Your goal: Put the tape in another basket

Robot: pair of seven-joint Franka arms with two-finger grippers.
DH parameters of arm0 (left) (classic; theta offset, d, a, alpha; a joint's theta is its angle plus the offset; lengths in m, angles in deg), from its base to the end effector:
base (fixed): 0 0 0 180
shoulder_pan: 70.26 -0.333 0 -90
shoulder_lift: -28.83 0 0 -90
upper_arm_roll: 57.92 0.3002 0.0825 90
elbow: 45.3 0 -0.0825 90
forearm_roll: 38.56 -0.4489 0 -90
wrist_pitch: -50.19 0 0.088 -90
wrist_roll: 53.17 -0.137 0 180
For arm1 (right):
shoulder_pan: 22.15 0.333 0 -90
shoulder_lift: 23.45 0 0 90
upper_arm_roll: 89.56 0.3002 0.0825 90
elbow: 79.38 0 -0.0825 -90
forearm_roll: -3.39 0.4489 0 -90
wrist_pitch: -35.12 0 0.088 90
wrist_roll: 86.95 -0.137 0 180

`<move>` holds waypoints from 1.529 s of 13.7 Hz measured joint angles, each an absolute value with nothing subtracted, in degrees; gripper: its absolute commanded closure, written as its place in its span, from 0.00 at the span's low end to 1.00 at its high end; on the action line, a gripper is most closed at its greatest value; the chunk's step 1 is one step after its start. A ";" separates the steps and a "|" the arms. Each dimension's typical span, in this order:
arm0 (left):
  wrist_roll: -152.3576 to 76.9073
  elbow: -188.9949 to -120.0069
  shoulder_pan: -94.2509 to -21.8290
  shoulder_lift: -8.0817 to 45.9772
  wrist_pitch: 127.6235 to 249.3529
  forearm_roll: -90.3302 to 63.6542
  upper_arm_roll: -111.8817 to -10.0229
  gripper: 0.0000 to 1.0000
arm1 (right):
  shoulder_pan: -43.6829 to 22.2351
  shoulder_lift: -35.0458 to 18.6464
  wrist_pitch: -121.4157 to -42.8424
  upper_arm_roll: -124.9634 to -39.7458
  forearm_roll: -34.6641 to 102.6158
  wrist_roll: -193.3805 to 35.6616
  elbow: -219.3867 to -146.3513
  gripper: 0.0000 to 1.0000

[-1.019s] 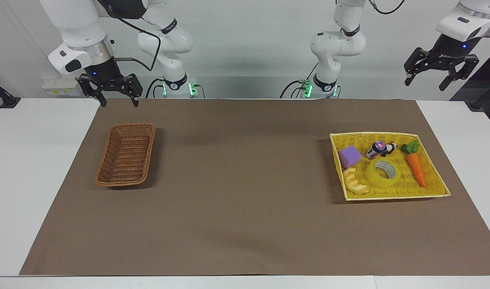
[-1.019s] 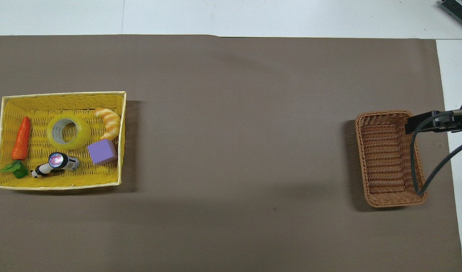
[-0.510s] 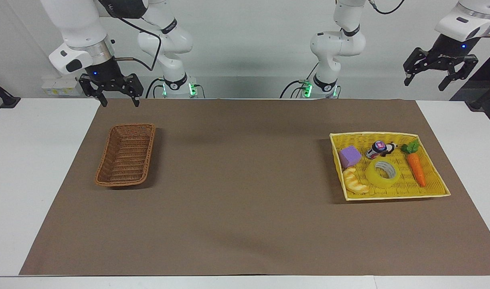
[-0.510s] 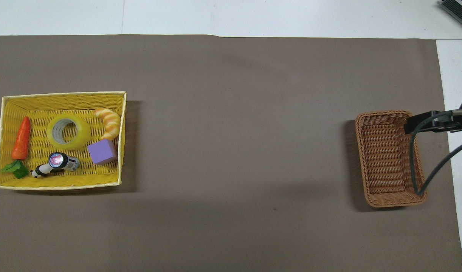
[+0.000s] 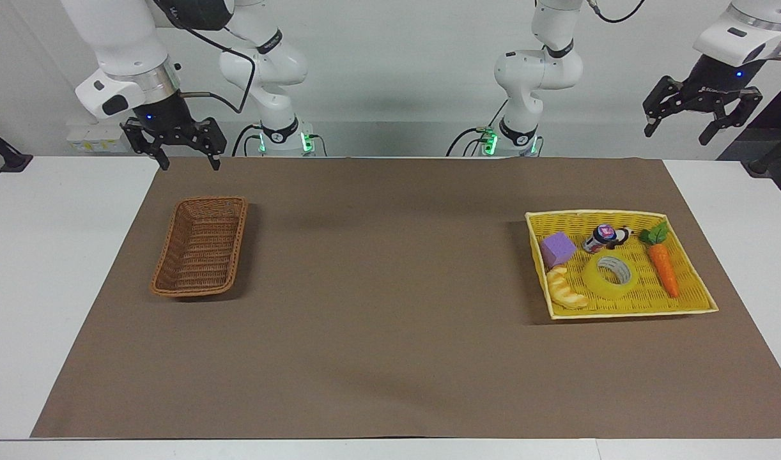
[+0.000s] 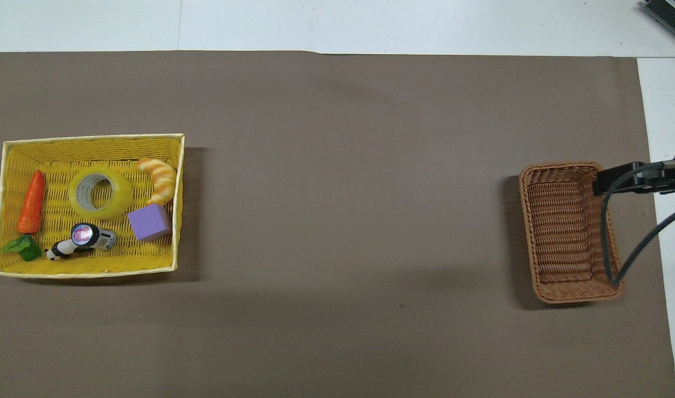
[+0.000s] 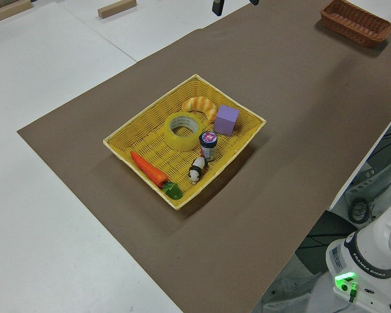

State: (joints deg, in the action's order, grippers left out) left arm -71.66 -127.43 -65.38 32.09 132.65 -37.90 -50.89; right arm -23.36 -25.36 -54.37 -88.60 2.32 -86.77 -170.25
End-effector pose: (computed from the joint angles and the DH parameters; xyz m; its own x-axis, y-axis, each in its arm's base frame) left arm 0.5859 0.0226 0.6735 0.9571 -0.2826 0.0648 -0.2830 -0.9591 -0.0024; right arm 0.6090 -0.0051 0.5903 1.0000 -0.0014 0.0092 -0.0016 -0.9998 0.0193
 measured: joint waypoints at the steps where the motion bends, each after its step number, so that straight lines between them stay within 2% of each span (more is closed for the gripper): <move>1: -71.66 -127.44 -65.38 32.09 132.65 -37.90 -50.89 0.00 | -23.37 -25.36 -54.39 -88.61 2.45 -86.77 -170.32 0.00; 11: -71.76 -132.25 -65.36 33.41 137.48 -37.90 -50.95 0.00 | -23.38 -25.37 -54.51 -88.61 4.22 -86.77 -170.47 0.00; 21: -71.76 -152.81 -67.79 30.80 163.98 -37.92 -50.20 0.00 | -24.15 -25.80 -54.52 -88.74 9.87 -86.77 -170.94 0.00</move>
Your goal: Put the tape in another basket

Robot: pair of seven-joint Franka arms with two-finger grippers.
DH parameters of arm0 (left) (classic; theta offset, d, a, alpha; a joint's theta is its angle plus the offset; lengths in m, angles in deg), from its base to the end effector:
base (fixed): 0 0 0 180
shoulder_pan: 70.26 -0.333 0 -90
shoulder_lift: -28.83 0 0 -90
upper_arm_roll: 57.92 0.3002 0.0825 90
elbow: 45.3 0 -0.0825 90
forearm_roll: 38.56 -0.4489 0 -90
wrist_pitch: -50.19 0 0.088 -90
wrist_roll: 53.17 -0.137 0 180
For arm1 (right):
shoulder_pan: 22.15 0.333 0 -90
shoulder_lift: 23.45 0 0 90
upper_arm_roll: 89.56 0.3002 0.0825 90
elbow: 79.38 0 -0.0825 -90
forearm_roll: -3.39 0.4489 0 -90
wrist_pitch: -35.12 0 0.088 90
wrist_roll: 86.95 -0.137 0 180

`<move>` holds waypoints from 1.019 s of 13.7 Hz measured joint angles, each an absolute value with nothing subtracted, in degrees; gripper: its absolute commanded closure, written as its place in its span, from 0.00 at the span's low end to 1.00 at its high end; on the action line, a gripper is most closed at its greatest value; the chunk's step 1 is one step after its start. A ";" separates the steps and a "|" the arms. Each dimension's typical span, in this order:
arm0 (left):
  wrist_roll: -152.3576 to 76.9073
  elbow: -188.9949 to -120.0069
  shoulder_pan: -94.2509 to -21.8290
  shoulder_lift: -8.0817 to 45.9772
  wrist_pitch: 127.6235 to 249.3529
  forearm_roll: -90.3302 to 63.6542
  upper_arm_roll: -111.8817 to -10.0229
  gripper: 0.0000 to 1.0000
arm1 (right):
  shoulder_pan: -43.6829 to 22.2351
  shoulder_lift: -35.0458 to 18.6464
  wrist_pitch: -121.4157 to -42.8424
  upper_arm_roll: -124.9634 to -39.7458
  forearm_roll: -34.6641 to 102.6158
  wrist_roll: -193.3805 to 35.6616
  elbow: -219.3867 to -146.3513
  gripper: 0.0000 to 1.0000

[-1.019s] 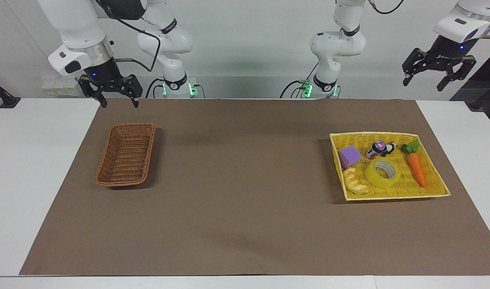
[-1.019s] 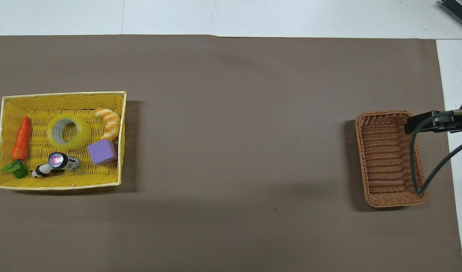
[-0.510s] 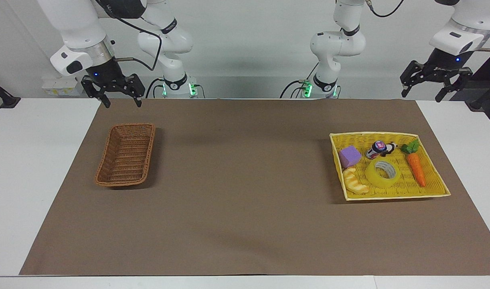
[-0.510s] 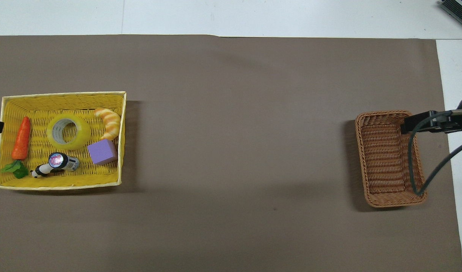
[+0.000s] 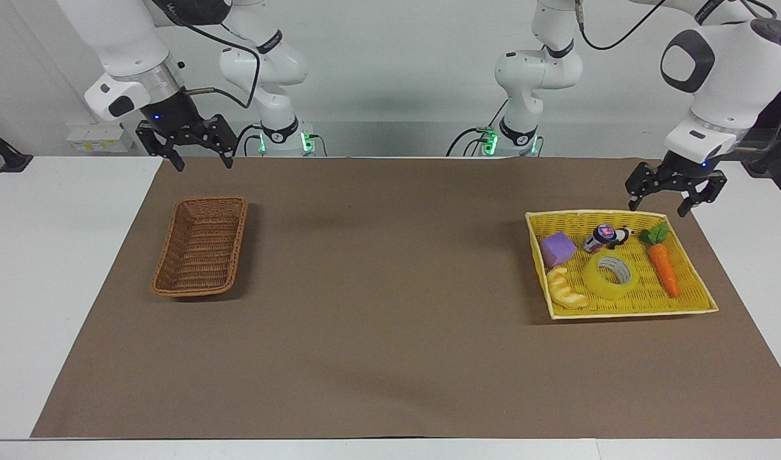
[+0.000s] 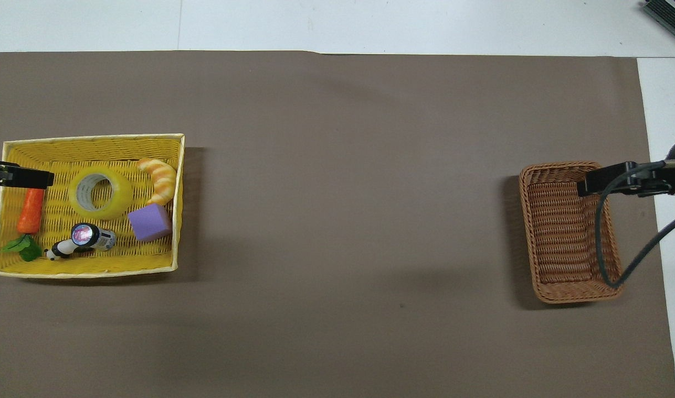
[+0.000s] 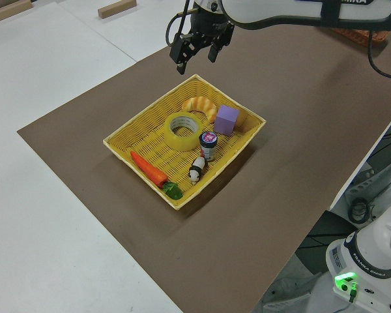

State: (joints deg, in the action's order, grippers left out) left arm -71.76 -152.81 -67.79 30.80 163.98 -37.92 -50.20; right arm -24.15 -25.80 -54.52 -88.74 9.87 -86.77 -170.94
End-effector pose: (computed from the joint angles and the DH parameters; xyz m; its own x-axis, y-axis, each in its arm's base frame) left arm 0.6309 0.0576 0.4719 0.9638 -0.2267 0.1406 -0.2246 -0.9740 -0.0311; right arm 0.6070 0.0032 0.5895 0.9998 -0.0168 0.0079 -0.0158 -0.9936 -0.1122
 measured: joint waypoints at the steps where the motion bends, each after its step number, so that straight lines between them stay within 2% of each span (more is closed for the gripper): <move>1: -71.78 -153.84 -68.09 30.10 165.02 -37.92 -50.18 0.00 | -24.71 -25.87 -54.52 -88.77 11.24 -86.77 -171.03 0.00; 9: -74.37 -158.57 -69.82 19.83 178.31 -35.09 -50.23 0.00 | -26.52 -26.79 -59.53 -88.70 23.56 -86.77 -174.37 0.00; 13: -77.72 -158.61 -72.35 15.63 182.29 -33.21 -50.20 0.00 | -21.75 -26.91 -68.33 -88.47 27.90 -86.77 -179.74 0.00; 14: -77.87 -158.61 -72.52 15.44 182.29 -33.17 -50.20 0.04 | -20.31 -26.93 -70.99 -88.42 29.22 -86.77 -181.24 0.00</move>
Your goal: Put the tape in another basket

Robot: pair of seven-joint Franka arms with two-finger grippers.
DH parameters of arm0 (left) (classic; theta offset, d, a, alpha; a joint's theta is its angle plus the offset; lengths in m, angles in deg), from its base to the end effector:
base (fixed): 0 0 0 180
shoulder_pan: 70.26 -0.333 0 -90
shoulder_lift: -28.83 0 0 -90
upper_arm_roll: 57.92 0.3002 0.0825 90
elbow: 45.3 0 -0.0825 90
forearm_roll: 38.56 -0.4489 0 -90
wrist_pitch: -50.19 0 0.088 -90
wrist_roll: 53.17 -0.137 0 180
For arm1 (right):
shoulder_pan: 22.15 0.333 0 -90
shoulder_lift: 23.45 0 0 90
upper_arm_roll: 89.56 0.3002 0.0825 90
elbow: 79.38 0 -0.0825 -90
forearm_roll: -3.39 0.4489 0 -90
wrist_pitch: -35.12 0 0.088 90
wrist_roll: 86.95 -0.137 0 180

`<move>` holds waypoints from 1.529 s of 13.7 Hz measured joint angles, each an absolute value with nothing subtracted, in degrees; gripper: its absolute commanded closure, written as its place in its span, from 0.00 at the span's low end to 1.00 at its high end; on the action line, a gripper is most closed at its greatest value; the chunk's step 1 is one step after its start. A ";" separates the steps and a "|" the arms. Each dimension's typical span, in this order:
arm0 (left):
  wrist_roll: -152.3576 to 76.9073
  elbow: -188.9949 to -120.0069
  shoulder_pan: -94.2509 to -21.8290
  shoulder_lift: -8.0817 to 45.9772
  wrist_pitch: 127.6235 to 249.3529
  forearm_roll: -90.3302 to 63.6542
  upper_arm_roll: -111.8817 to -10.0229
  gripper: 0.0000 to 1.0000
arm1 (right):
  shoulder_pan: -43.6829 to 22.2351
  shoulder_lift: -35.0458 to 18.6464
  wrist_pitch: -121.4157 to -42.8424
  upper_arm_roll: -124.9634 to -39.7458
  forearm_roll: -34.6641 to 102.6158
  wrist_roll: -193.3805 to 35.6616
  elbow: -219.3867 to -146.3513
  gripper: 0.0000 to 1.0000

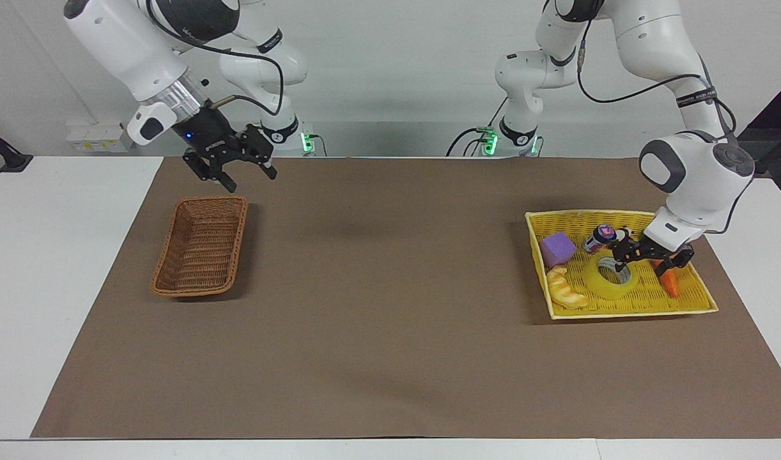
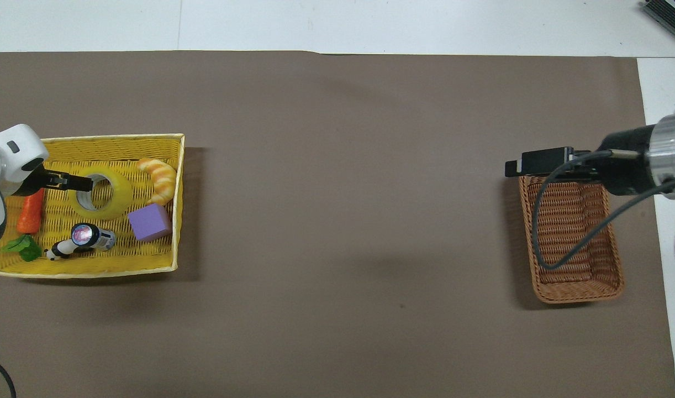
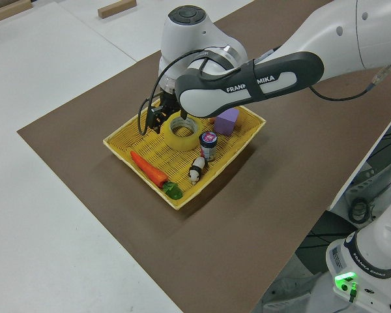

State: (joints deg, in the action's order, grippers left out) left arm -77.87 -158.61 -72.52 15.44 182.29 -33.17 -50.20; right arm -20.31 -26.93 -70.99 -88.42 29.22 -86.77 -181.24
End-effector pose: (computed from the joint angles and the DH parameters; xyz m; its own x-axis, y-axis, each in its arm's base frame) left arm 0.6505 0.1097 0.2771 0.9741 -0.1998 0.1055 -0.2010 -0.9796 0.0004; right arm 0.6242 0.0795 0.5405 0.9919 -0.0665 0.1086 -0.0135 -0.9029 -0.4296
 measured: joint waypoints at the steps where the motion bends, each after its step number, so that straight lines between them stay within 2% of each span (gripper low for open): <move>1: -77.90 -158.64 -72.55 15.33 182.26 -33.15 -50.22 0.10 | -19.14 -26.99 -73.58 -88.39 30.65 -86.77 -182.69 0.00; 4: -79.29 -158.91 -72.82 14.21 182.26 -33.12 -50.25 0.34 | -17.49 -27.30 -78.01 -88.31 34.52 -86.77 -185.65 0.00; 6: -80.26 -159.76 -73.64 13.69 182.21 -33.10 -50.23 0.57 | -16.82 -27.51 -80.81 -88.29 36.53 -86.77 -187.57 0.00; 7: -80.45 -160.46 -73.84 13.62 182.21 -33.07 -50.23 0.63 | -16.29 -27.52 -81.36 -88.28 36.87 -86.77 -188.14 0.00; 8: -80.58 -160.83 -73.85 13.62 182.21 -32.97 -50.29 0.64 | -15.64 -27.53 -82.30 -88.26 37.03 -86.77 -188.69 0.00; 9: -80.63 -160.86 -73.83 13.62 182.21 -32.95 -50.43 0.72 | -15.10 -27.53 -83.25 -88.23 37.45 -86.78 -189.20 0.00; 11: -80.63 -160.83 -73.80 13.62 182.29 -32.93 -50.48 0.98 | -14.53 -27.53 -84.94 -88.20 40.69 -86.81 -190.30 0.00; 18: -81.00 -160.33 -73.67 13.73 182.32 -32.91 -50.62 1.00 | -9.56 -27.50 -93.35 -88.09 45.18 -87.02 -194.11 0.00; 21: -80.56 -158.34 -72.07 15.58 181.32 -32.85 -51.02 1.00 | -9.21 -27.50 -93.95 -88.09 45.81 -87.02 -194.56 0.00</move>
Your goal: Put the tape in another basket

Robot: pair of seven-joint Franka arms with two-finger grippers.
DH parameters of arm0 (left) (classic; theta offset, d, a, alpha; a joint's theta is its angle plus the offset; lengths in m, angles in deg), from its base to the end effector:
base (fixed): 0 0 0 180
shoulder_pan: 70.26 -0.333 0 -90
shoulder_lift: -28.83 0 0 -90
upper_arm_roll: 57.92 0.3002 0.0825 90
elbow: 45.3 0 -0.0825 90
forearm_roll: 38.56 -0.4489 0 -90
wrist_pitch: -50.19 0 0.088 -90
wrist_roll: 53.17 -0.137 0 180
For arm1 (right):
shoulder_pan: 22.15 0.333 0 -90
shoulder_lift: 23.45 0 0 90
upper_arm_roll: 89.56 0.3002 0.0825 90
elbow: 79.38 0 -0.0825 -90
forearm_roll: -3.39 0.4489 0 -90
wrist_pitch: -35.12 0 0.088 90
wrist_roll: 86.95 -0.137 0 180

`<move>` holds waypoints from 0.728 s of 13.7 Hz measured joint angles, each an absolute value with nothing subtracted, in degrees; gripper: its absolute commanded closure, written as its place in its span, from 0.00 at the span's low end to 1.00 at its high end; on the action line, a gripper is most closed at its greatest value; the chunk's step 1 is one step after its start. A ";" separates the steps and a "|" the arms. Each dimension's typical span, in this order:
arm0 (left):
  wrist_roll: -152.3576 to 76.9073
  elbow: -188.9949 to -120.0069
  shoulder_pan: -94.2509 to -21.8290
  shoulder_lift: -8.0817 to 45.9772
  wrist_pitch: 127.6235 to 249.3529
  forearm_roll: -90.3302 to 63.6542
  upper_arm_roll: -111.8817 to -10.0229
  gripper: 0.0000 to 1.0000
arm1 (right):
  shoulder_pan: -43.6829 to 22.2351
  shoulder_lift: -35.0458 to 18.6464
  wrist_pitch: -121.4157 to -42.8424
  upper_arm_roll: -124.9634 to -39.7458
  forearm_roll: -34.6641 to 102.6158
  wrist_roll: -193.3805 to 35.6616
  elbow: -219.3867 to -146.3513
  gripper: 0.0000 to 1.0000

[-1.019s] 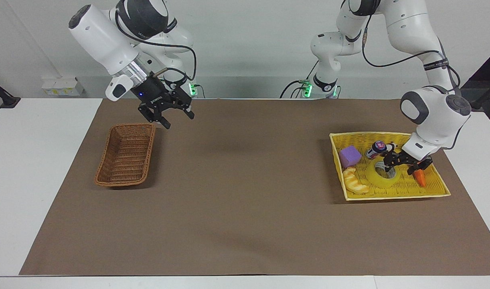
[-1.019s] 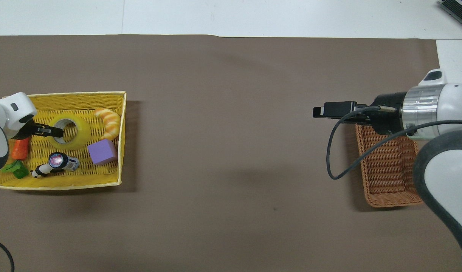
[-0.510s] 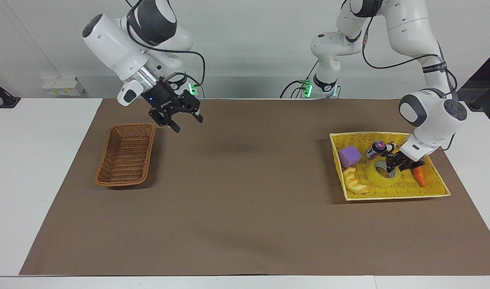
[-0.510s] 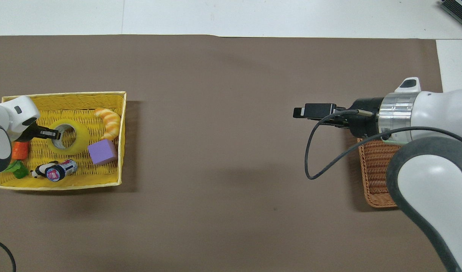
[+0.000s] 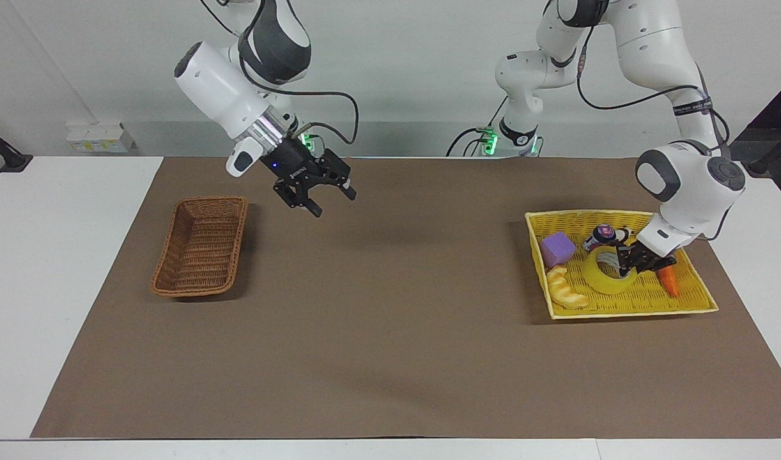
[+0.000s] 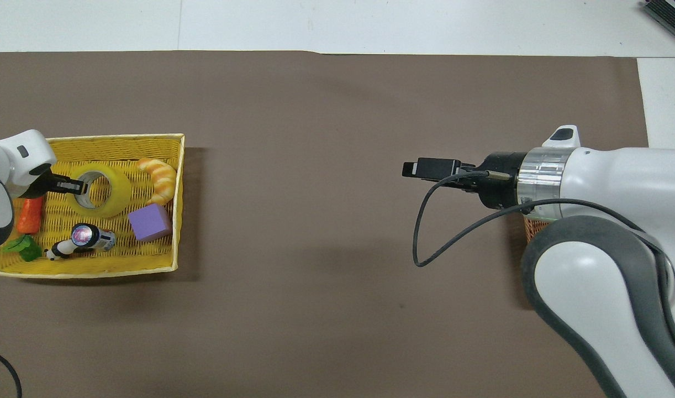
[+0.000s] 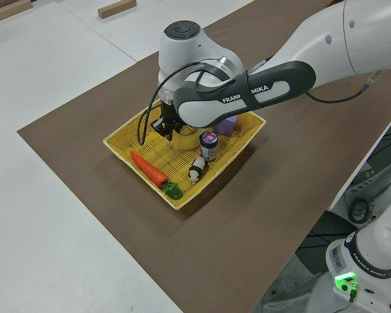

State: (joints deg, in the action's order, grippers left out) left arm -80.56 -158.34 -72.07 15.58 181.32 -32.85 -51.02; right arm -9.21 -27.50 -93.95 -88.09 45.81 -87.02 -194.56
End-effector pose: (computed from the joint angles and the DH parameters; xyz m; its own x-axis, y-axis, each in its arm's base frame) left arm 0.6524 0.0948 0.2792 0.9596 -0.2632 0.0999 -0.2652 -0.9642 0.0078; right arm 0.6115 0.1928 0.4625 0.9695 -0.1906 0.1541 -0.0528 -0.7764 -0.6281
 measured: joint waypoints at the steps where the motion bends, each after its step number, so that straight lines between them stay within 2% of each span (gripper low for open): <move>1: -79.14 -157.67 -70.91 16.76 180.11 -32.80 -51.10 1.00 | -9.21 -27.50 -93.95 -88.09 45.82 -87.02 -194.59 0.00; 5: -68.79 -157.02 -63.64 21.37 174.47 -32.74 -51.35 1.00 | -9.21 -27.51 -93.96 -88.09 45.89 -87.02 -194.62 0.00; 10: -54.36 -157.35 -50.25 21.86 173.75 -29.74 -51.77 1.00 | -9.21 -27.51 -93.99 -88.10 46.40 -87.02 -194.69 0.00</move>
